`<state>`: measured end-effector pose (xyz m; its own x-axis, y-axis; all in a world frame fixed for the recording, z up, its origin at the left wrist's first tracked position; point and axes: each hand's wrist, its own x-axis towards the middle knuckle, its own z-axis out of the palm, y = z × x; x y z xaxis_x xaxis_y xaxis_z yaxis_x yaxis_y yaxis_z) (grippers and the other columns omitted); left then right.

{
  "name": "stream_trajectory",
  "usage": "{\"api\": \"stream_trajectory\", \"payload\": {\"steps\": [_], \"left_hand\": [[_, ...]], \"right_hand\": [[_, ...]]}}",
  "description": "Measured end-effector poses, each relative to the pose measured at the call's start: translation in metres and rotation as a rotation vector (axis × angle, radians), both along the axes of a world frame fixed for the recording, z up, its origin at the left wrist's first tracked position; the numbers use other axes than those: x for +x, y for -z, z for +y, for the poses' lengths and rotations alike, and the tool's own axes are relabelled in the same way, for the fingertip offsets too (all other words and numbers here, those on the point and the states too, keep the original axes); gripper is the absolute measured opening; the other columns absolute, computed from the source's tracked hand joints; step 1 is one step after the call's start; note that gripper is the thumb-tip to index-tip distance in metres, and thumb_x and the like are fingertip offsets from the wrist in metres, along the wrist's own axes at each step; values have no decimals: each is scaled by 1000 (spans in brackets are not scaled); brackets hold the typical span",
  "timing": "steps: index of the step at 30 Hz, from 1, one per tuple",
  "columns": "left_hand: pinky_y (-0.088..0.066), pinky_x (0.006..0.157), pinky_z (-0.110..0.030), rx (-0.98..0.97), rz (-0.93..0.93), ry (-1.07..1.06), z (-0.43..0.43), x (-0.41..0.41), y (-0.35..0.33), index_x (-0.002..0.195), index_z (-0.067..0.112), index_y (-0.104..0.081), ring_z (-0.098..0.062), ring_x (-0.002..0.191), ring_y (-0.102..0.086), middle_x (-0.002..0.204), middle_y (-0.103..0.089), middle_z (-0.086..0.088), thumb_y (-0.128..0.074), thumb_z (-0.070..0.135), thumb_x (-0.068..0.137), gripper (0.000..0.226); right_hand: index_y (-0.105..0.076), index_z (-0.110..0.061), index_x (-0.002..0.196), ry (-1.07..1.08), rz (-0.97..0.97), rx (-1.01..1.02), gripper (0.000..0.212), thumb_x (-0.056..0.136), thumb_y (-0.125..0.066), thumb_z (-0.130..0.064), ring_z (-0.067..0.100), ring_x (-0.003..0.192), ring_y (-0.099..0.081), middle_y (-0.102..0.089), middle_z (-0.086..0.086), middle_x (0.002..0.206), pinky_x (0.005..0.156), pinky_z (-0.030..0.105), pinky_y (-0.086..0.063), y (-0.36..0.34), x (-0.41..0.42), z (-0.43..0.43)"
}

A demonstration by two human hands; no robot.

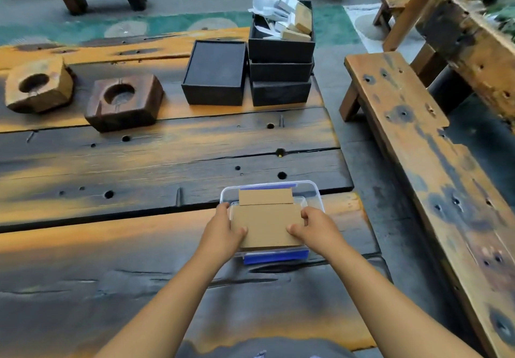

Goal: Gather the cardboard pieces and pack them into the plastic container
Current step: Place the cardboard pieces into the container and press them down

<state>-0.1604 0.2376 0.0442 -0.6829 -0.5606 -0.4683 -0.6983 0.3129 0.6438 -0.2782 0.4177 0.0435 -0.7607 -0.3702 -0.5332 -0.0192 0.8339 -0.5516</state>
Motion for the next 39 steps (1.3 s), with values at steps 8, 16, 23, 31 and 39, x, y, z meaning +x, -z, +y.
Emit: {"api": "stream_trajectory", "payload": {"steps": [8, 16, 23, 31, 39], "left_hand": [[-44, 75, -27, 11, -37, 75, -4, -5, 21, 126, 22, -47, -26, 97, -64, 112, -68, -6, -66, 22, 84, 46], [-50, 81, -33, -25, -107, 135, 3, -8, 32, 124, 20, -45, -27, 96, -63, 111, -67, -7, -63, 26, 85, 44], [-51, 90, -42, -152, -181, 234, 11, -8, 37, 127, 13, -42, -33, 105, -59, 121, -51, -12, -61, 26, 90, 44], [-52, 86, -43, -152, -231, 267, 6, -15, 37, 120, 12, -43, -33, 102, -60, 118, -56, -13, -62, 23, 88, 40], [-49, 79, -37, -87, -294, 240, 2, -24, 35, 126, 14, -39, -30, 103, -60, 120, -56, -12, -63, 21, 86, 47]], "right_hand": [[-50, -16, 81, -36, 18, 157, 27, 84, -68, -35, 21, 80, -55, -56, 0, 82, 66, 29, -39, 12, 0, -12], [-42, -22, 73, -92, 27, 212, 32, 85, -68, -36, 21, 79, -54, -55, 0, 83, 67, 29, -40, 23, -9, -9], [-54, -8, 107, -193, 72, 299, 34, 87, -65, -35, 32, 99, -61, -63, 13, 109, 78, 36, -47, 34, -3, -8], [-54, -12, 107, -190, 81, 287, 34, 87, -65, -37, 29, 96, -62, -63, 9, 107, 74, 35, -45, 37, -6, -7], [-44, -17, 112, -216, -18, 286, 41, 84, -68, -35, 26, 96, -60, -61, 8, 115, 80, 38, -51, 31, -16, -12]]}}
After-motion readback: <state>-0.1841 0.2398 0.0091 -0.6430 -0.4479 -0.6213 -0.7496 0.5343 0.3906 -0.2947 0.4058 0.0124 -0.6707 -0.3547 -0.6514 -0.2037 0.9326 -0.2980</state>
